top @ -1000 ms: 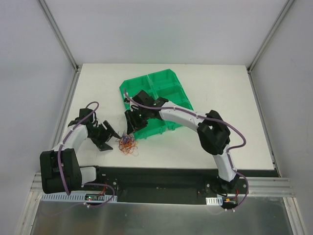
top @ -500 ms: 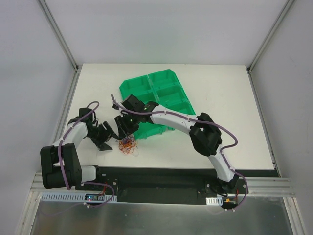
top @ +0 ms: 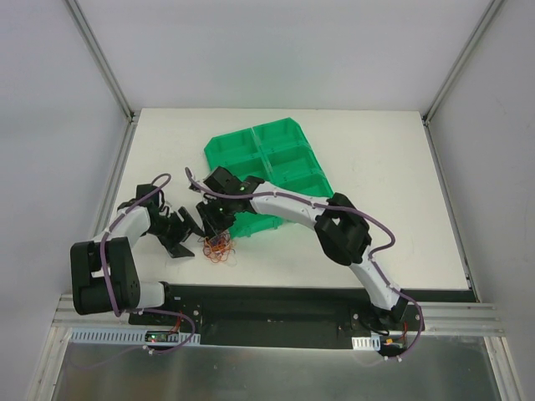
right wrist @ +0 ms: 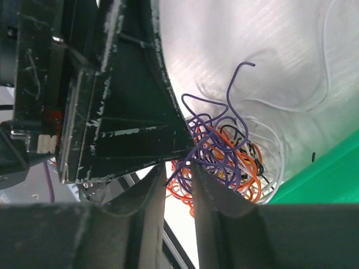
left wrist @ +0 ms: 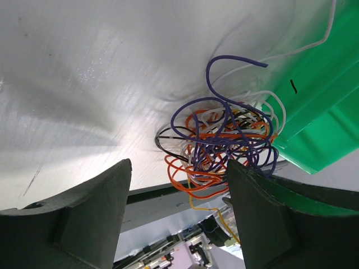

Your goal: Untangle the cables

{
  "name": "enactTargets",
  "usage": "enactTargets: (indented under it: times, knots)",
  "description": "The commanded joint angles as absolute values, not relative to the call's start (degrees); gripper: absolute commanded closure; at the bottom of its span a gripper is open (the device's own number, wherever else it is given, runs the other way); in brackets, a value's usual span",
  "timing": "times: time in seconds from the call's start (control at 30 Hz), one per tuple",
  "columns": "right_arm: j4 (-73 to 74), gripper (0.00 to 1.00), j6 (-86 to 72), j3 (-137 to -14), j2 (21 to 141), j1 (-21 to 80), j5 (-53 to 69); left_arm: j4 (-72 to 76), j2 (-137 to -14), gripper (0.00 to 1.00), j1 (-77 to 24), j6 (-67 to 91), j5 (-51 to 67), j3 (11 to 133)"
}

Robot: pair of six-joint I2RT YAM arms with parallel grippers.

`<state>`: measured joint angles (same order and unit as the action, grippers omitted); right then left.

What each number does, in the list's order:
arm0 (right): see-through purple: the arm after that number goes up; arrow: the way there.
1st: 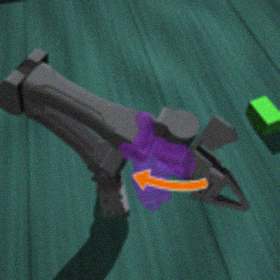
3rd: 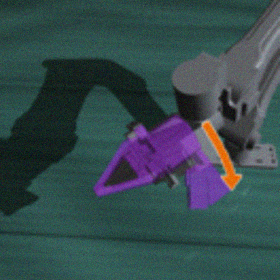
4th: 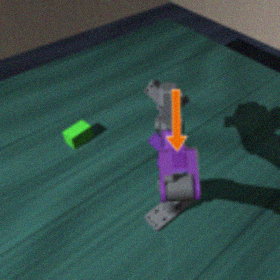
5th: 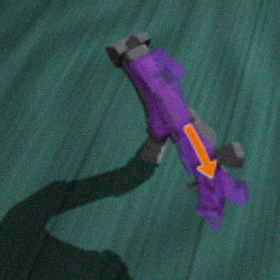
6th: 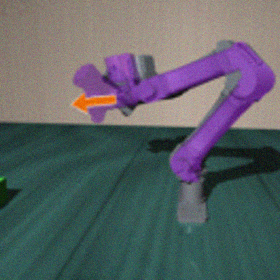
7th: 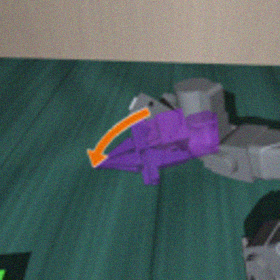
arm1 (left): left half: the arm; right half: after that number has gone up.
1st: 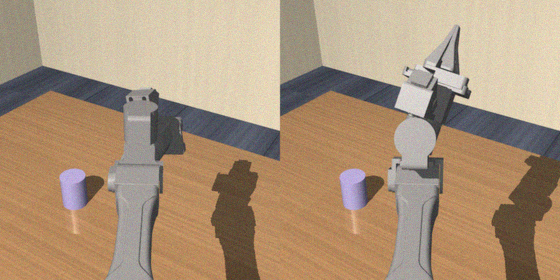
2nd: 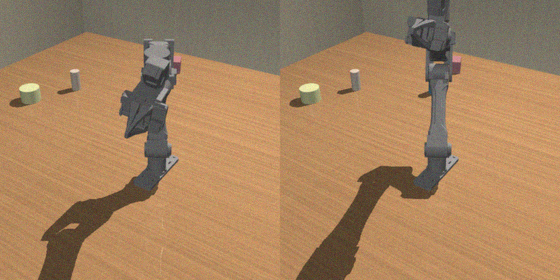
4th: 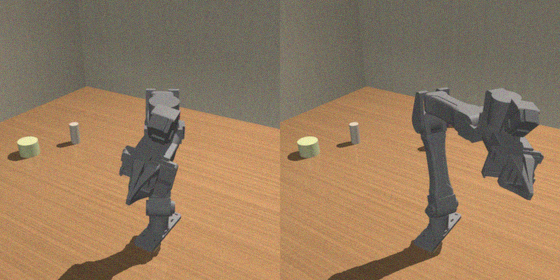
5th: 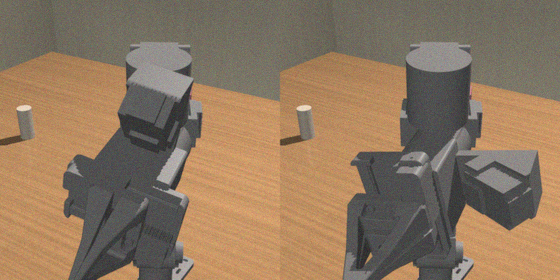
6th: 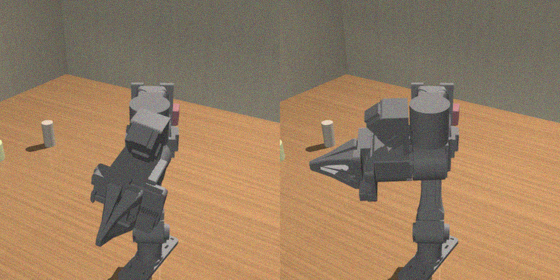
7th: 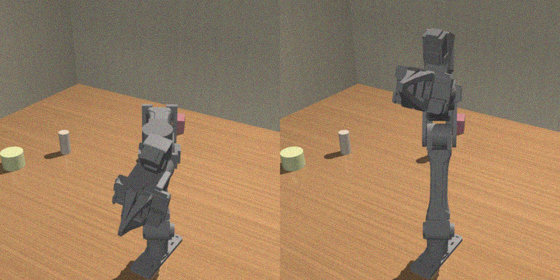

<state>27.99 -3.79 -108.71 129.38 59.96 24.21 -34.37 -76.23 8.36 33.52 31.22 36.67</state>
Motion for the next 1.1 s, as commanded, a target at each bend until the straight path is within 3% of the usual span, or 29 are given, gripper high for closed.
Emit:
enactTargets:
  times: [0.0, 0.17, 0.53, 0.8, 1.07]
  knots:
    - [28.83, 0.78, -3.07, -112.15, 129.20, 60.82, 22.50, -33.58, -77.25, 0.30, 8.88, 32.78, 34.80, 36.12]
    - [28.83, 1.00, -4.30, -111.97, 125.96, 60.65, 23.29, -32.08, -81.12, 0.30, 8.88, 33.05, 35.51, 35.33]
    - [25.40, 1.00, -7.82, -106.88, 119.71, 58.54, 25.40, -31.64, -79.11, 0.32, 8.88, 33.31, 34.28, 34.45]
    - [14.96, 1.00, -20.37, -103.72, 114.00, 54.85, 34.97, -30.67, -83.05, 0.26, 8.88, 33.22, 36.12, 35.24]
    - [9.93, 1.00, -27.77, -105.55, 106.97, 51.59, 34.81, -30.67, -84.02, 0.27, 8.88, 33.05, 32.87, 35.51]
